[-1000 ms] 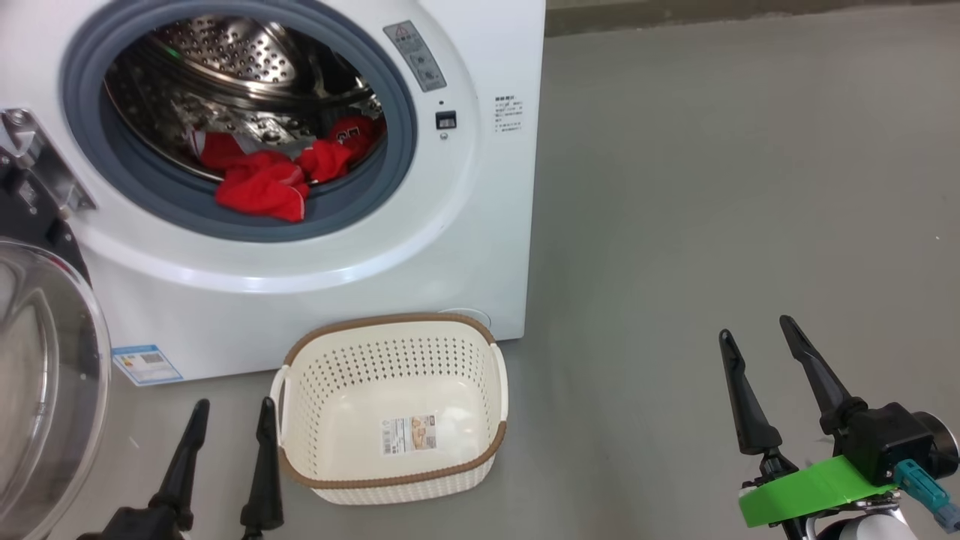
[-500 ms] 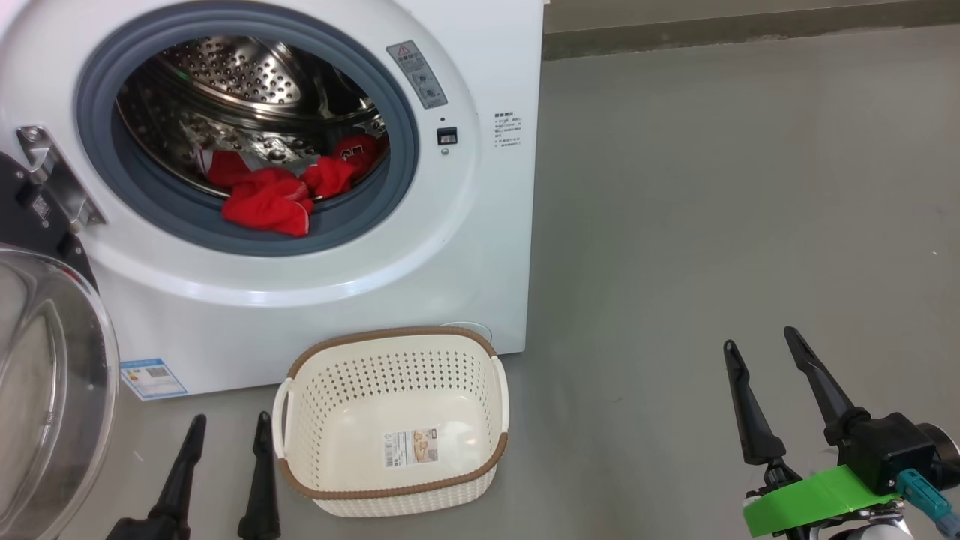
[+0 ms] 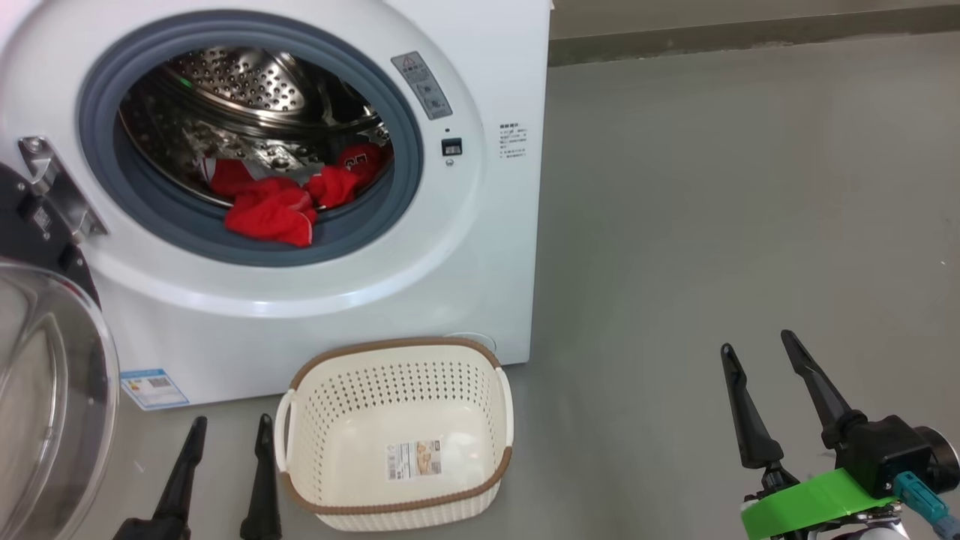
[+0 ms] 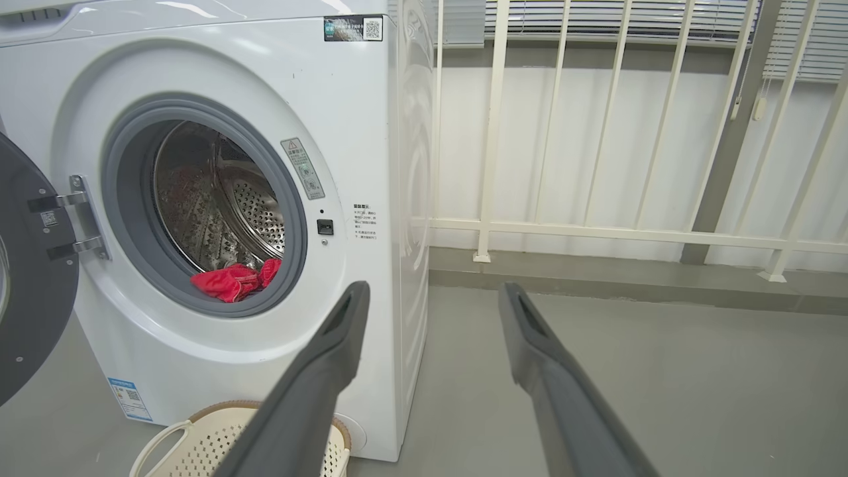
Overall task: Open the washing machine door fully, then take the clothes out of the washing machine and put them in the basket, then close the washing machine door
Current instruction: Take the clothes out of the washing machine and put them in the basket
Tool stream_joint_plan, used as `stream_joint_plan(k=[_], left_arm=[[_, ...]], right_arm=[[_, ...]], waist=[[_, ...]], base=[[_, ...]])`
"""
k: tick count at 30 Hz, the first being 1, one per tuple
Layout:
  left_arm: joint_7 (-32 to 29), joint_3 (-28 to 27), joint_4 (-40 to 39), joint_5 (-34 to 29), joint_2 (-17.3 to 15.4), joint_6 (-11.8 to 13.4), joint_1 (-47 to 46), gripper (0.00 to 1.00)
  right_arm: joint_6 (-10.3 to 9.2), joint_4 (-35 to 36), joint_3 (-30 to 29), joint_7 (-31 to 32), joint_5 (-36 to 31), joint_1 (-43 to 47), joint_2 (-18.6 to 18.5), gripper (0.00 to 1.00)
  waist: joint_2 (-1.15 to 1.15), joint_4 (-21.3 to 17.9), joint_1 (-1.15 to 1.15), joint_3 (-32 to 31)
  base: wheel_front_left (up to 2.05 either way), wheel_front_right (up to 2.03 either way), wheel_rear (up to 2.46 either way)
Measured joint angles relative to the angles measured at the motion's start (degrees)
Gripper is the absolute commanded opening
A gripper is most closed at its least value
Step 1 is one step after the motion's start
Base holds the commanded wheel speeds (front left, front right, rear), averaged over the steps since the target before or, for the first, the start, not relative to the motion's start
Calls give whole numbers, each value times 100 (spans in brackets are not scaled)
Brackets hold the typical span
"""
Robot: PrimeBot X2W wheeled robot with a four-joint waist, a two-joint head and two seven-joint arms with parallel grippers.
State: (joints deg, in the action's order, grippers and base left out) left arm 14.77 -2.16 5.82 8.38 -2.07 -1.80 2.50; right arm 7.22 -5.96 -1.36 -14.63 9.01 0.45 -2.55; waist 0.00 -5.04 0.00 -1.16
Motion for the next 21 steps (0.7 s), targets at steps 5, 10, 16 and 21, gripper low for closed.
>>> stream_joint_plan(k=[5,10,16,21], left_arm=[[0,12,27,-37,-1,0,-1,100],[0,134,-16,23,-31,-182,-8,100],[0,134,-24,-35,-33,-175,-8,100],[0,102,-64,-41,-33,-171,-8,100]], right_arm=[[0,-19,11,0,-1,59,3,100],[0,-43,16,0,0,59,9,100],[0,-60,18,0,0,59,10,100],[0,-63,21,0,0,59,11,100]], waist=[[0,16,0,8],[0,46,0,5],[0,57,0,-6],[0,48,0,8]], base=[[177,-177,0],[175,-175,0],[95,-95,0],[21,-21,0]])
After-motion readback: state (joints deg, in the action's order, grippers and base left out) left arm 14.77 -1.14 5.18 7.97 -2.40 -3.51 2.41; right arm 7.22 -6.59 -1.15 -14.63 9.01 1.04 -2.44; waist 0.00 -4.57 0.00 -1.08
